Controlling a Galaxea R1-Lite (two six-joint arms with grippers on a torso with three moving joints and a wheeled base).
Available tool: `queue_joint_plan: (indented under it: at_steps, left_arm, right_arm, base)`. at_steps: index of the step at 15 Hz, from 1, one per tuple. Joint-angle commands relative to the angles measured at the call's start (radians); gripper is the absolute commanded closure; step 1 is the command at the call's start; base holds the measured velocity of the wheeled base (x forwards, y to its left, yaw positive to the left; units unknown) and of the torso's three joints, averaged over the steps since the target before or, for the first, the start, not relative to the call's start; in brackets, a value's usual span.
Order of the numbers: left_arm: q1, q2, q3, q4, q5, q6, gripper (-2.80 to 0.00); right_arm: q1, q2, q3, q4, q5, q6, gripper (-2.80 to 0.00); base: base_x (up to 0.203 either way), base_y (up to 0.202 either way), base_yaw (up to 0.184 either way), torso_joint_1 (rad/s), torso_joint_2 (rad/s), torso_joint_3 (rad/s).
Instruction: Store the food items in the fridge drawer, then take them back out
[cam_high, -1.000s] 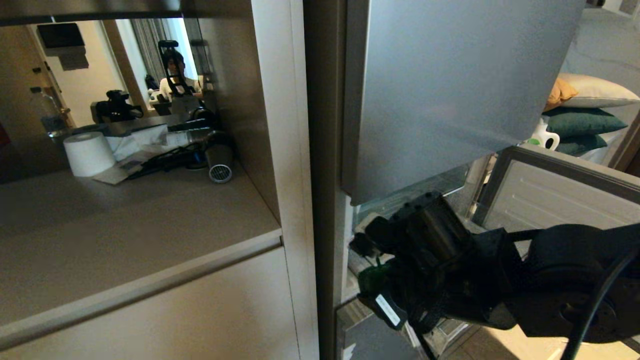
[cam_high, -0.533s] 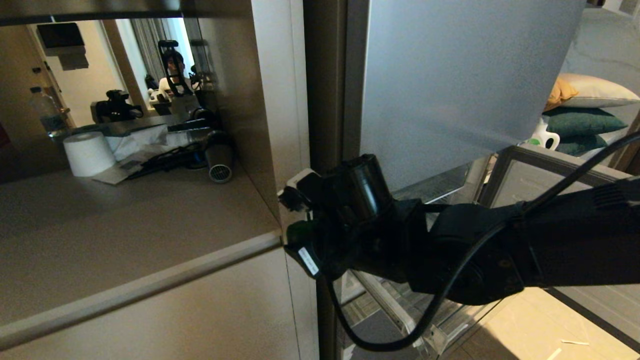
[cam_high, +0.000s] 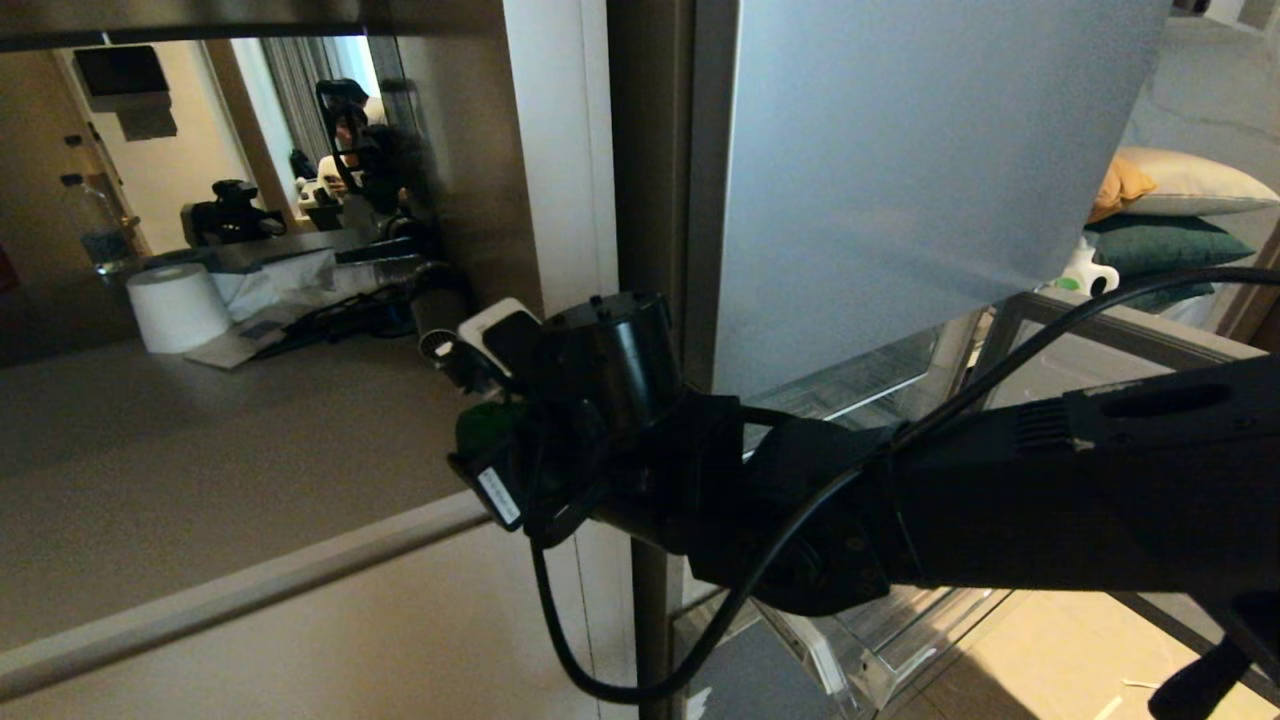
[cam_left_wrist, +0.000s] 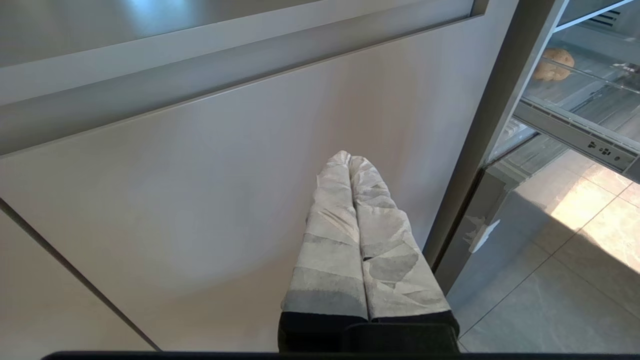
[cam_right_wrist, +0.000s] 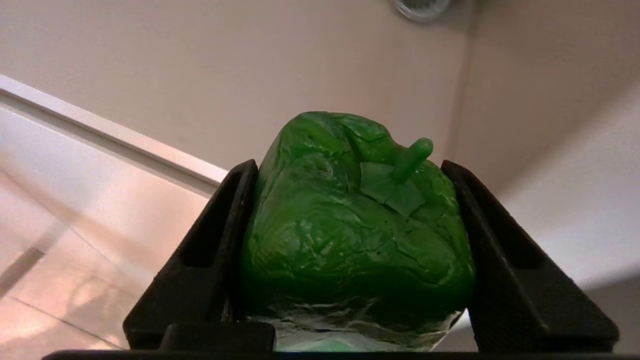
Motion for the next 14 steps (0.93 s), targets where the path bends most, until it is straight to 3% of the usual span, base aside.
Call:
queue_joint_plan:
  at_steps: [1, 8, 14]
  left_arm:
    - [0.0, 0.0, 0.0, 0.0, 0.0, 0.0, 0.0]
    - [0.0, 0.0, 0.0, 0.0, 0.0, 0.0, 0.0]
    - [0.0, 0.0, 0.0, 0.0, 0.0, 0.0, 0.0]
  right_arm:
    - [0.024, 0.04, -0.037, -0.006, -0.004, -0.002, 0.0]
    - [0.017, 0.256, -0.269, -0.058, -0.057, -0.08, 0.0]
    - [-0.011, 0.283, -0.283, -0.158, -0.061, -0.114, 0.0]
  base:
    - [0.0, 0.0, 0.0, 0.0, 0.0, 0.0]
    - [0.0, 0.0, 0.0, 0.0, 0.0, 0.0]
    - [0.0, 0.0, 0.0, 0.0, 0.0, 0.0]
